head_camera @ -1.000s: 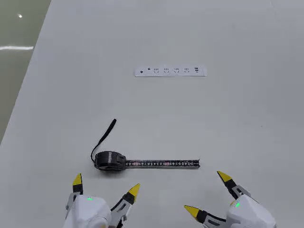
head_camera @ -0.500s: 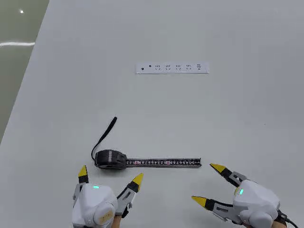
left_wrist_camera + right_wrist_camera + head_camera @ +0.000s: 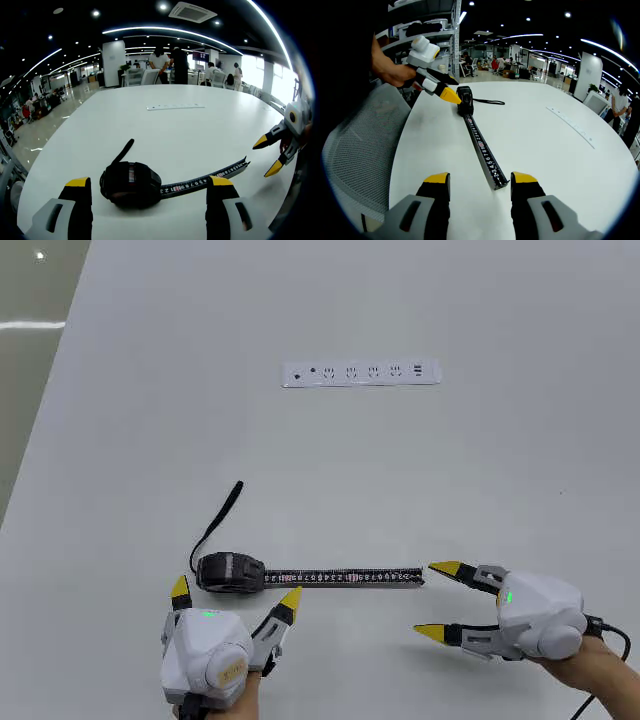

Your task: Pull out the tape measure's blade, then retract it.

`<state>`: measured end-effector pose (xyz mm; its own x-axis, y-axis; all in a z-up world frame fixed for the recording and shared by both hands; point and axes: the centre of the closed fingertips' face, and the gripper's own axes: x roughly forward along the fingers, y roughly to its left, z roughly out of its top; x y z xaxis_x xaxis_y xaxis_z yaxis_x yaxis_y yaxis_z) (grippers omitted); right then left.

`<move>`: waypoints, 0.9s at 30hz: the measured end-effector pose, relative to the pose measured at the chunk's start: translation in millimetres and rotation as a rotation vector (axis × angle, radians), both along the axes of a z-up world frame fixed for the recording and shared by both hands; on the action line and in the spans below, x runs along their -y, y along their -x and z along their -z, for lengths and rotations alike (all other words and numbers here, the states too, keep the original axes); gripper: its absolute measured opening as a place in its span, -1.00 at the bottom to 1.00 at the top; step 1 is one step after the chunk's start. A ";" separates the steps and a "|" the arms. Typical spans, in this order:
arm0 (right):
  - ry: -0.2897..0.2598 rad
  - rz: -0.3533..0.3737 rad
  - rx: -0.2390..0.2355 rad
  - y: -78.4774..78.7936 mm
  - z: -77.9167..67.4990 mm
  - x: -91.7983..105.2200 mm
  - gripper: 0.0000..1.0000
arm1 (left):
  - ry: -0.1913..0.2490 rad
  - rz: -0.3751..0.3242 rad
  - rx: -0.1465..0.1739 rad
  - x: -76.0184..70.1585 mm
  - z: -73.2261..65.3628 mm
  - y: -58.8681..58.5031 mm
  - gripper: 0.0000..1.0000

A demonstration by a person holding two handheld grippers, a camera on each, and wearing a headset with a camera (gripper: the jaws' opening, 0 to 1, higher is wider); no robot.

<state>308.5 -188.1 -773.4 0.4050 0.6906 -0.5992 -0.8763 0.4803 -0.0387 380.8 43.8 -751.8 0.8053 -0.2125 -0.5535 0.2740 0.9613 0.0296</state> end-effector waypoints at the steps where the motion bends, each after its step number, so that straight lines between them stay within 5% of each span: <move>1: -0.001 -0.008 -0.003 -1.6 1.2 1.0 -0.06 | -0.002 -0.002 -0.002 0.0 1.0 -0.7 0.83; 12: 0.025 -0.129 -0.054 -17.3 19.6 14.6 -0.32 | -0.007 -0.035 -0.008 -5.5 7.5 -13.4 0.74; 27: 0.030 -0.260 -0.120 -27.6 38.2 8.4 -0.58 | -0.022 -0.069 -0.024 -10.1 18.0 -24.1 0.66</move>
